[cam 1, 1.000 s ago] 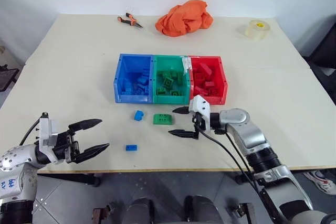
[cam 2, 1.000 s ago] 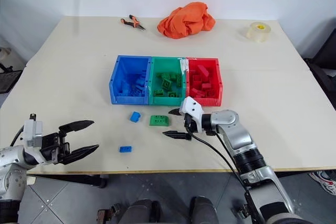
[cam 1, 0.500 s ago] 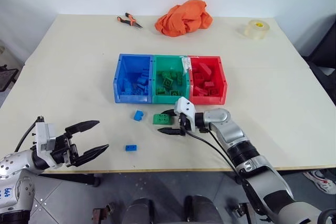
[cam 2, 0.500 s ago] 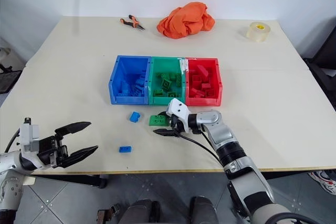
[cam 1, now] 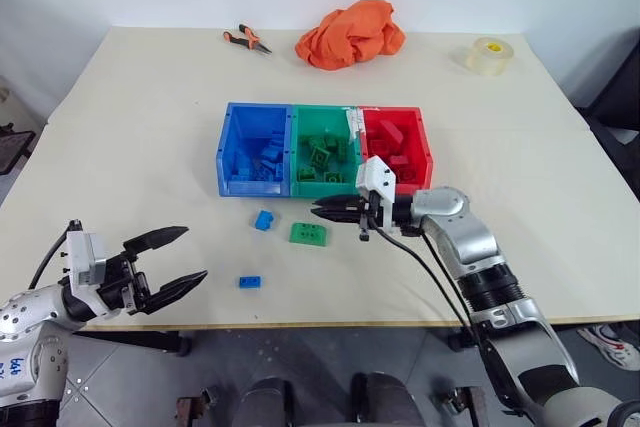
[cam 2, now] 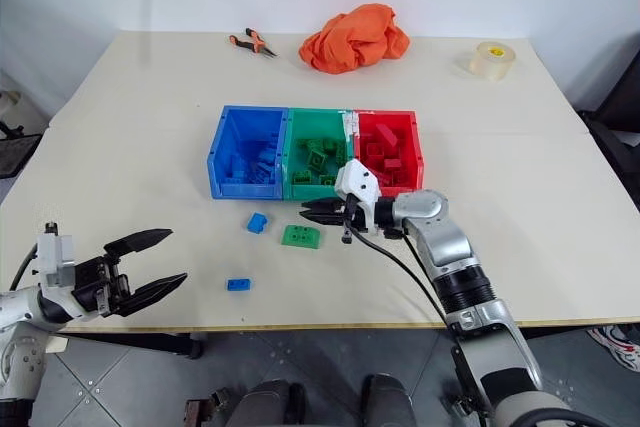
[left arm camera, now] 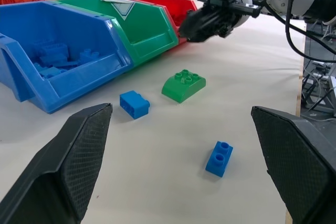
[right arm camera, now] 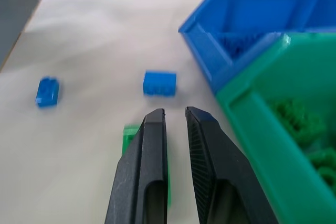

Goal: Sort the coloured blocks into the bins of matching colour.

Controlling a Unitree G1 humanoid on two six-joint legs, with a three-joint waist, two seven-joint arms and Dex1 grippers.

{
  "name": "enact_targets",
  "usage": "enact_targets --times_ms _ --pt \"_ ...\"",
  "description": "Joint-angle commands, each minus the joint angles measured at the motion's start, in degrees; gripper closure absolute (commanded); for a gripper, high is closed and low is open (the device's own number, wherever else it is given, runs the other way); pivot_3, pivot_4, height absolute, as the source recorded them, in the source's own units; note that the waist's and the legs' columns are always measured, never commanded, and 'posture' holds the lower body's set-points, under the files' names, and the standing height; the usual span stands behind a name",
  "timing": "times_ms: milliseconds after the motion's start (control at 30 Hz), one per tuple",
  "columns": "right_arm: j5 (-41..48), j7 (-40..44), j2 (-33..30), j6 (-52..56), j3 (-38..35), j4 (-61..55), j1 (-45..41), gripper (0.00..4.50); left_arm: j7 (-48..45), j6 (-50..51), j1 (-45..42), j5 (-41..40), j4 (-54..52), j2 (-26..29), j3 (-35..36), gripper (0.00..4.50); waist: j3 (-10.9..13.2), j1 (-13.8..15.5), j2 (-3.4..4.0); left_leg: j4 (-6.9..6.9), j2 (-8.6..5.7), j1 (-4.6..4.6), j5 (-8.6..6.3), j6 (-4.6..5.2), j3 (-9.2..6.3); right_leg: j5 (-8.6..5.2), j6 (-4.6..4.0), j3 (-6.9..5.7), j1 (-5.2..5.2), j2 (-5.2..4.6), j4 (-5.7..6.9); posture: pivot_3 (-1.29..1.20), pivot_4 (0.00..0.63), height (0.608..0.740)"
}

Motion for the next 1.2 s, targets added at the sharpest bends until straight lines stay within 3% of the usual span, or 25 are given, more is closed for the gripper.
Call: enact_targets --times_ms 33,367,533,633,867,1033,1200 --pt "-0.38 -0.56 0.02 2.45 1.16 -1.69 0.55 3.28 0.45 -0.28 -0.39 -1.12 -1.33 -0.37 0.60 0.00 0.00 -0.01 0.01 0.00 0.01 0.00 0.00 0.00 0.00 0.00 0.00 0.00 0.00 0.00 0.00 0.00 0.150 0.740" --pt "-4.11 -0.86 1.79 -2.45 4.20 5.28 -1.09 0.01 0.83 -0.15 0.25 -1.25 -2.13 -0.70 0.93 0.00 0.00 -0.06 0.00 -0.02 0.01 0.01 0.00 0.00 0.03 0.00 0.00 -0.03 -0.02 0.05 0.01 0.00 0.150 0.740" --pt "-7.57 -1.99 3.84 -4.07 6.62 10.63 -2.65 0.01 1.05 -0.18 0.63 -1.31 -2.43 -0.64 1.16 0.00 0.00 -0.09 0.00 -0.01 0.01 0.01 0.00 0.00 0.04 0.00 0.00 -0.03 -0.03 0.06 0.01 0.00 0.150 0.740" --pt "-9.83 -3.55 5.04 -4.54 7.73 13.37 -3.76 0.58 1.22 -0.25 0.87 -1.37 -2.55 -0.64 1.31 0.00 -0.01 -0.17 -0.01 -0.01 0.01 0.02 0.00 -0.01 0.04 0.00 0.00 -0.01 -0.02 0.05 0.01 0.00 0.150 0.740" --pt "-10.49 -2.66 4.21 -6.68 7.59 11.81 -3.70 2.96 1.45 -0.50 1.21 -1.41 -2.50 -0.77 1.56 0.00 -0.01 -0.20 -0.01 -0.01 0.03 0.04 0.00 -0.02 0.03 0.00 0.00 0.01 -0.01 0.05 0.04 0.00 0.150 0.740" --pt "-5.11 -1.12 3.07 -2.49 3.69 3.81 -2.87 3.01 1.60 -0.74 1.13 -1.39 -2.42 -1.01 1.44 0.00 0.01 0.01 0.01 -0.01 0.02 0.02 0.00 -0.01 0.01 0.00 -0.01 0.02 -0.02 0.02 0.02 0.00 0.150 0.740" --pt "-0.42 -9.03 4.42 3.50 -4.82 2.97 -8.26 3.01 1.48 -0.89 1.20 -1.39 -2.39 -1.22 1.21 0.00 0.02 -0.12 0.04 -0.01 0.04 -0.01 0.00 -0.02 0.00 0.00 -0.01 0.02 -0.02 -0.03 -0.02 0.00 0.150 0.740"
